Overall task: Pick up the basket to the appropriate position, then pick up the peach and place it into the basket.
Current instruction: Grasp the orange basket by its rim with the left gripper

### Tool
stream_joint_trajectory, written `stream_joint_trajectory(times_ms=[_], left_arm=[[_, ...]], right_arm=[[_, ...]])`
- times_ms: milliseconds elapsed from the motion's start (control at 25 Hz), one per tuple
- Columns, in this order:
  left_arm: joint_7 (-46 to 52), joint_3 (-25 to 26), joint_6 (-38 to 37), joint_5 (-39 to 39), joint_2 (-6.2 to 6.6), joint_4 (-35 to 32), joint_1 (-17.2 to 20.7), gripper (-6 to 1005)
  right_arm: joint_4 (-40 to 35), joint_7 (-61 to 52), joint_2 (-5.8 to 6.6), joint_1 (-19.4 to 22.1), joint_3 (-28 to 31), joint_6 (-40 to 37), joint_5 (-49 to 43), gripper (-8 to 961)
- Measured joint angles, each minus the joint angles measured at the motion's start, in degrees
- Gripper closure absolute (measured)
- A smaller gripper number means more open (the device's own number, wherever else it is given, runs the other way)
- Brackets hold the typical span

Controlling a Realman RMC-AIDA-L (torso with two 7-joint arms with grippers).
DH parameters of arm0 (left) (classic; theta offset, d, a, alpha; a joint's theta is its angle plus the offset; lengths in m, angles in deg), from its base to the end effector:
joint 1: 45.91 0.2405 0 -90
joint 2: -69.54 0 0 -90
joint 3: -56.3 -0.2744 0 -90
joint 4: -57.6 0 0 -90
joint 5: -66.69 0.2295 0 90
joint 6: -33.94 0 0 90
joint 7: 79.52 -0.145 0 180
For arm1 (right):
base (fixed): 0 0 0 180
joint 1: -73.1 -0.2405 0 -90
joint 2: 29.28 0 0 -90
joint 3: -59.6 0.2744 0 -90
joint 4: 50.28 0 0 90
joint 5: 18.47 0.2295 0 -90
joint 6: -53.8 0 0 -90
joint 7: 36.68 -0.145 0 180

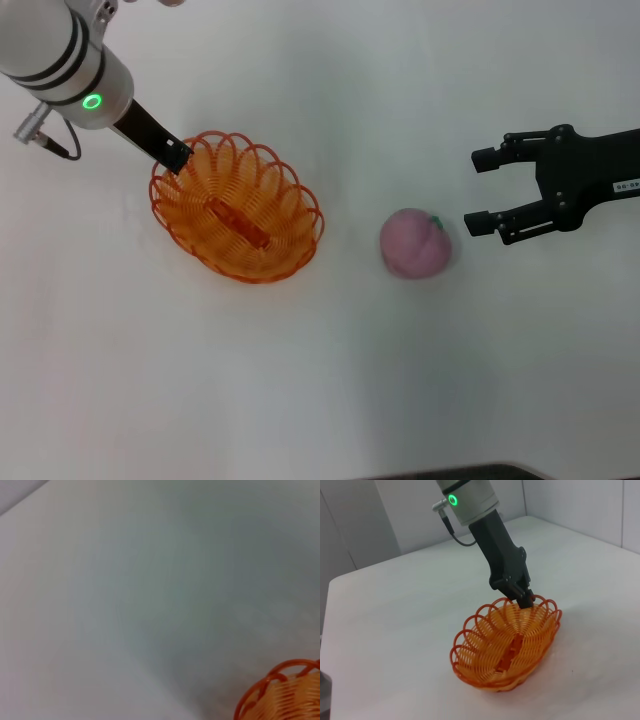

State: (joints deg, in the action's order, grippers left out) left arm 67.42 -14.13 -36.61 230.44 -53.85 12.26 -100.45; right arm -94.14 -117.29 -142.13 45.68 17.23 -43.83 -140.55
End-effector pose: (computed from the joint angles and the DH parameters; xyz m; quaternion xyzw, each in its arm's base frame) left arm -0.1812 0.4476 -0.0700 -0.8939 -0.3197 0.2208 0.2236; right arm 0.3170 0.3346 0.0406 -0.9690 0.1859 0.1376 0.0868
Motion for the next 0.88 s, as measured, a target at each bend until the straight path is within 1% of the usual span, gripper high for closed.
stream_joint_trajectory(times_ms=[120, 320, 480, 600, 720, 880], left_arm=[[0.0, 0.0, -2.1, 0.0, -0.33, -2.4, 0.5, 917], [0.4, 0.5, -8.1, -0.6, -0.56, -10.5, 2.1, 924], [1.0, 2.1, -13.0, -3.9, -0.68, -16.6, 3.9, 930], [1.7, 4.1, -15.7, -8.0, -0.72, -19.1, 5.1, 938], [3.1, 6.8, -17.2, -10.0, -0.71, -20.3, 5.8, 955], [4.7, 12.1, -19.9, -11.9, -0.63, -22.3, 6.3, 956]], right_arm=[[0.0, 0.0, 0.00, 0.1, 0.0, 0.0, 0.0, 70], [0.0, 0.1, 0.00, 0.2, 0.1, 0.0, 0.1, 72], [0.0, 0.2, 0.04, 0.3, 0.7, 0.0, 0.1, 74], [-0.3, 0.2, 0.21, 0.3, 2.2, 0.0, 0.1, 75], [-0.8, 0.3, 0.22, 0.3, 2.7, -0.1, 0.1, 76], [-0.8, 0.6, 0.27, 0.5, 3.1, 0.0, 0.1, 78]])
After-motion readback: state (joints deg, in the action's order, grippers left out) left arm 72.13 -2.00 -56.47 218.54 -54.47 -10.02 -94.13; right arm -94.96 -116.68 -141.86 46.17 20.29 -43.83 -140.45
